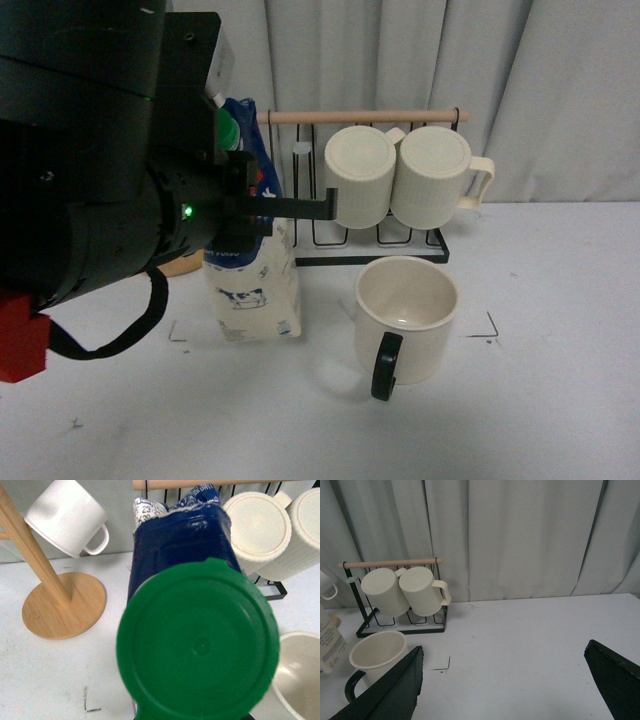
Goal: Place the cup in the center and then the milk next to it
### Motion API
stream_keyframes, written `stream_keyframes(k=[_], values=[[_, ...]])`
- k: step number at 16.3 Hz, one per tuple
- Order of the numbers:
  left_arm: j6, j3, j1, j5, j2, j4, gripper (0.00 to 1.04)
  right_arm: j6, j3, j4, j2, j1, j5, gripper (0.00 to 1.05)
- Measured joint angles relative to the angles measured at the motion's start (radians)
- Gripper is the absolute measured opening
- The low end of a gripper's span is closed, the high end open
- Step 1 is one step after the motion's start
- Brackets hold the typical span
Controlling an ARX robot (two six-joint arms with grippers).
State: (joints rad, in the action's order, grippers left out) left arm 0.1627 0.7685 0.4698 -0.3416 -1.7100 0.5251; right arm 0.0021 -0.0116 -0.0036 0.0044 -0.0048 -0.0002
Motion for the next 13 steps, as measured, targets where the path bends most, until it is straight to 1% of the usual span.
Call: stream_keyframes(k=[5,12,13], values=[[0.021,0.035,0.038,-0.048,-0.086,-0.017,0.03,0.000,0.000,0.000,0.000,0.000,0.000,0.98],[0.033,0.057,0.081,-0.065,-0.127,-0.014,0.03,0.000,0.000,0.000,0.000,0.000,0.000,0.98],[0.039,0.057,0.083,-0.065,-0.129,-0.016,0.08,0.000,0.000,0.000,0.000,0.000,0.000,0.98]])
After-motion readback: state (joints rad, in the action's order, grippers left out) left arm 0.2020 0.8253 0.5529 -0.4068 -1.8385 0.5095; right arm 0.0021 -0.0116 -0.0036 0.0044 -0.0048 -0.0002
